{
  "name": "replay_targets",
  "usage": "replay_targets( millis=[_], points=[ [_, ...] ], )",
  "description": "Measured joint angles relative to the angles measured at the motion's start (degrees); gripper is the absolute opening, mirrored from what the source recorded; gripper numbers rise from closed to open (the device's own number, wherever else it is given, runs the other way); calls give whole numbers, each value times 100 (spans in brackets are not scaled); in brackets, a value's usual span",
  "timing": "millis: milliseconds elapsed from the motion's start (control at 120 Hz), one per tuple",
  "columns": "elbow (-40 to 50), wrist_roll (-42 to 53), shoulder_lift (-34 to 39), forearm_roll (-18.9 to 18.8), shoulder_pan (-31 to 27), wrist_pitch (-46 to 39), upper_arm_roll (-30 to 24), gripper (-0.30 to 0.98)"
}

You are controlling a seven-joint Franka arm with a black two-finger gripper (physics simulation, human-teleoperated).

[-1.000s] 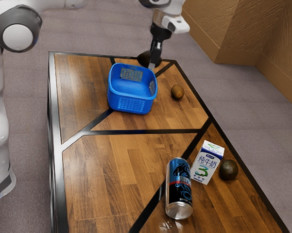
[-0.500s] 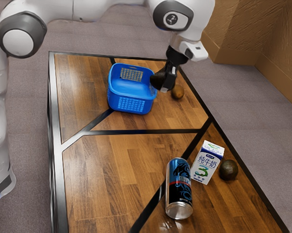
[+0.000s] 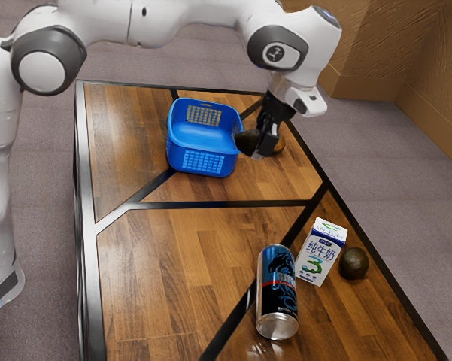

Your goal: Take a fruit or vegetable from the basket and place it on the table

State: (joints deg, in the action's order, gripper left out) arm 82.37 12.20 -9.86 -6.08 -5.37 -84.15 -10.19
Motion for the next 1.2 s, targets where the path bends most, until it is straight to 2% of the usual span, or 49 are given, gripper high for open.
replay_targets(
  millis=[367,492,675,817,917,1017,1067,1117,1200],
  points=[
    [34,-168,-605,40,49,-563,34,31],
    [113,-211,-686,31,53,-765,33,34],
    [431,-273,-723,27,36,-1181,40,31],
    [464,-331,-771,31,36,-1410,43,35],
    [459,-355,-778,41,39,-1472,43,50],
    [450,-376,-795,48,36,-1501,43,58],
    [79,-387,-708,44,48,-1311,19,60],
    [-844,-398,-621,-6,160,-784,10,62],
    [-1564,-430,-83,-128,318,23,2,64]
  ],
)
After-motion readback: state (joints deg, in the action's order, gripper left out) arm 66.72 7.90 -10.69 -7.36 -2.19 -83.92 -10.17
